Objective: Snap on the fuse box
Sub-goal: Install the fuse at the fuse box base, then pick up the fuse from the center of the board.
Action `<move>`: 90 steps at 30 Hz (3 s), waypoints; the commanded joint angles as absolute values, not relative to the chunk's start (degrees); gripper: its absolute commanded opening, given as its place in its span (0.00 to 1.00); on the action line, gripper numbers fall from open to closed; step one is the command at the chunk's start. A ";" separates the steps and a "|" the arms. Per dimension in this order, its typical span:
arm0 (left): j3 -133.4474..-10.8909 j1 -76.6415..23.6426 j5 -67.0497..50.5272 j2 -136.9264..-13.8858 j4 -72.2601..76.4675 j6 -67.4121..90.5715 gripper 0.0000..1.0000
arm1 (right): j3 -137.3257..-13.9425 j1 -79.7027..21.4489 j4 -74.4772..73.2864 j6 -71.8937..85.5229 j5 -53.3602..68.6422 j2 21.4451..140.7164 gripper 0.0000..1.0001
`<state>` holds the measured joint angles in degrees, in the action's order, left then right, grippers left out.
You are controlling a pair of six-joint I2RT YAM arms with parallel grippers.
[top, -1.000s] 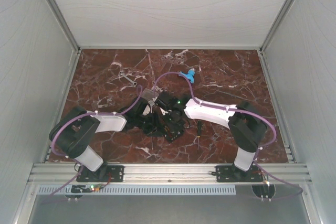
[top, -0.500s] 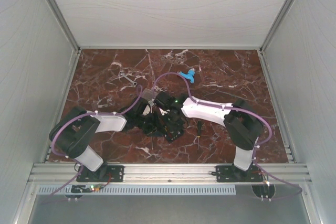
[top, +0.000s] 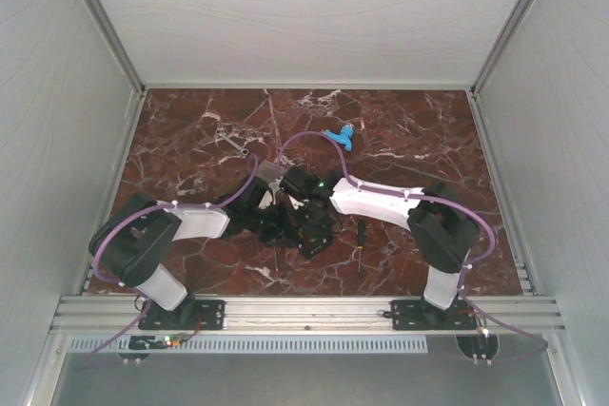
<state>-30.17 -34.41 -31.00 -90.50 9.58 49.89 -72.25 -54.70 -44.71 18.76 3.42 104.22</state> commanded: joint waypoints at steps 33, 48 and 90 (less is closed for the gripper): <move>-26.27 -25.49 -26.55 -75.67 6.42 48.12 0.64 | -82.21 -43.86 -19.30 11.97 -6.88 112.51 0.49; -25.73 -24.52 -25.32 -73.75 4.63 47.67 0.95 | -89.18 -43.69 -21.18 12.04 -13.64 123.90 0.43; -24.79 -24.17 -23.90 -72.33 3.61 48.27 1.00 | -85.30 -41.22 -18.22 12.84 -9.89 123.19 0.51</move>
<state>-24.62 -24.47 -24.36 -73.54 3.29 48.16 -84.38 -40.03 -15.77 14.22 -6.26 120.77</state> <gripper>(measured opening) 0.995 0.511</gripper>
